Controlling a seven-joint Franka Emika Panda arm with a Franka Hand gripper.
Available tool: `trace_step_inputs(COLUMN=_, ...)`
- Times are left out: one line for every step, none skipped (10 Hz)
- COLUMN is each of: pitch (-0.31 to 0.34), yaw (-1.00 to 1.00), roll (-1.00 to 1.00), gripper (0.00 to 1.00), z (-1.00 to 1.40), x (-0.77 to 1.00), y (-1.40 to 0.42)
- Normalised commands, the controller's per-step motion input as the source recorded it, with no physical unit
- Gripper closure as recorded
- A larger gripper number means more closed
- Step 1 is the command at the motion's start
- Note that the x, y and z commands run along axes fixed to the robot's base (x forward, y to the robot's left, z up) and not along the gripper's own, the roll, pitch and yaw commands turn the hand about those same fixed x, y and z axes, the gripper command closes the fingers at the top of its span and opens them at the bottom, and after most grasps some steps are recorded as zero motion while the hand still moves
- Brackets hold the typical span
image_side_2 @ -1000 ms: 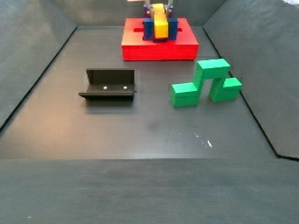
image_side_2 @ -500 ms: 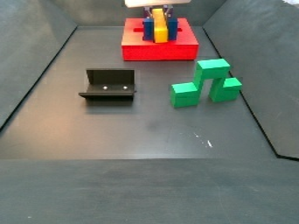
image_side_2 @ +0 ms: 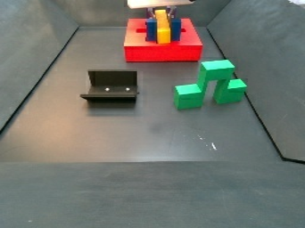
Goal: Pick up the yellow object. Move up. Move to above the board. Insert the yellow object.
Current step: Insert the yellow object.
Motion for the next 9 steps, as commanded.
trace_step_inputs(pitch=-0.076, yaw=0.0, roll=-0.08, gripper=1.0, z=-0.11, x=0.06, y=-0.06)
trace_step_inputs(pitch=-0.079, yaw=0.0, roll=-0.08, gripper=1.0, z=-0.12, x=0.08, y=-0.07)
trace_step_inputs(pitch=-0.073, yaw=0.0, roll=-0.06, gripper=1.0, z=-0.14, x=0.1, y=-0.05)
trace_step_inputs(pitch=-0.05, yaw=0.0, roll=-0.02, gripper=1.0, z=-0.16, x=0.04, y=-0.01)
trace_step_inputs(pitch=-0.019, yaw=0.0, roll=0.0, gripper=1.0, z=-0.16, x=0.0, y=0.0)
trace_step_inputs(pitch=-0.019, yaw=0.0, roll=0.0, gripper=1.0, z=-0.21, x=0.0, y=0.0)
trace_step_inputs(pitch=-0.011, yaw=0.0, roll=0.04, gripper=1.0, z=-0.24, x=0.0, y=0.0)
trace_step_inputs(pitch=0.0, yaw=0.0, roll=0.05, gripper=1.0, z=-0.06, x=0.0, y=0.0)
trace_step_inputs(pitch=0.0, yaw=0.0, roll=0.0, gripper=1.0, z=0.0, x=0.0, y=0.0)
